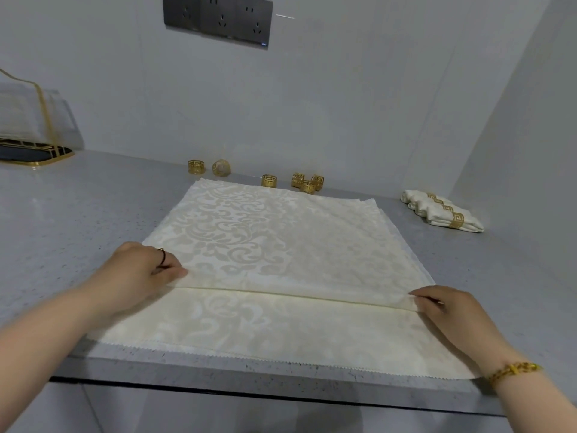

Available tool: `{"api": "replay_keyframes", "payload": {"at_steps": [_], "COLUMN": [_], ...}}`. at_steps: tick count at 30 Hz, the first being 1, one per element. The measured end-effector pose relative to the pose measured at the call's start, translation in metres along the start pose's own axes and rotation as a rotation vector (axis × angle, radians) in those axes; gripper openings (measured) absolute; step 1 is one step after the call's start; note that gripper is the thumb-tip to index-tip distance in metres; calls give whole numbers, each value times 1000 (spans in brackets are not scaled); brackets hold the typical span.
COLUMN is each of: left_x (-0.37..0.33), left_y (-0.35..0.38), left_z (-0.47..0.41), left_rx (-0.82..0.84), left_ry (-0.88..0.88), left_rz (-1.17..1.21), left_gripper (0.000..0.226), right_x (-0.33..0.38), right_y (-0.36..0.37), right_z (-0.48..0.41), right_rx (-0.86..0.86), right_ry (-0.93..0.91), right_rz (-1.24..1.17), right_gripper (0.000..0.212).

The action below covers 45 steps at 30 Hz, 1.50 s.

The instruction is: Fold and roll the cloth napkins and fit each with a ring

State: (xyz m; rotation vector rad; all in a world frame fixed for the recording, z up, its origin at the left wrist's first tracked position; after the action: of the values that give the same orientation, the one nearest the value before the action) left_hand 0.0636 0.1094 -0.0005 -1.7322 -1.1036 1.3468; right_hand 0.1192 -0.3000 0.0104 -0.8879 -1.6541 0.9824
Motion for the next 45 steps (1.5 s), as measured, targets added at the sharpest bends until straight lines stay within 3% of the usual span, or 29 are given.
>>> {"api": "replay_keyframes", "payload": {"at_steps": [3,6,8,10,13,14,17,22,27,29,32,36,42,45], "left_x": [11,10,-8,-24,-45,-42,-30,-19,-37,-45,-50,-13,9,10], "left_y": [-2,-4,-9,-12,-2,3,3,-2,-16,-20,-20,-9,-1,-1], "left_z": [-7,-10,-10,-9,4,6,16,8,8,15,24,20,11,13], "left_rx": [-30,-78,-116,-195,-223,-175,-123,-109,-254,-250,-213,-84,-10,-32], "left_ry": [-137,-118,-5,175,434,440,357,112,236,269,312,38,-128,-164], "left_rz": [130,3,-129,-248,-423,-421,-348,-211,-274,-281,-299,-96,166,129], "left_gripper": [18,19,35,42,8,19,39,20,23,9,11,18,8,7], "right_x": [0,1,11,25,29,26,17,16,9,5,-9,-16,-3,-2], "right_y": [8,15,9,4,15,18,20,14,-1,-6,-3,0,8,11], "right_z": [-11,-19,-22,-24,-17,-13,-3,-7,-11,-7,2,7,-4,-9], "right_rx": [74,120,47,-78,-57,-36,21,-47,-50,-20,65,125,152,124], "right_ry": [41,66,34,-109,-256,-273,-287,-260,-47,-23,41,96,65,64], "right_rz": [10,109,245,321,350,338,296,299,158,118,35,-42,32,46], "right_gripper": [21,8,13,30,38,35,27,29,24,24,22,22,24,11]}}
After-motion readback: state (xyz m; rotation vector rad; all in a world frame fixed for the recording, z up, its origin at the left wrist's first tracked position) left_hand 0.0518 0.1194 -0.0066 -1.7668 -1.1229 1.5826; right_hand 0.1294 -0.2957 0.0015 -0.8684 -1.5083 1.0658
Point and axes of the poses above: each hand's wrist, its own z-axis away from the middle knuckle, its own y-axis out of the palm, x = y × z, the point moved 10 cm from there along -z, towards the middle knuckle, and after that the axes turned 3 degrees about x, right-handed, at the moved point
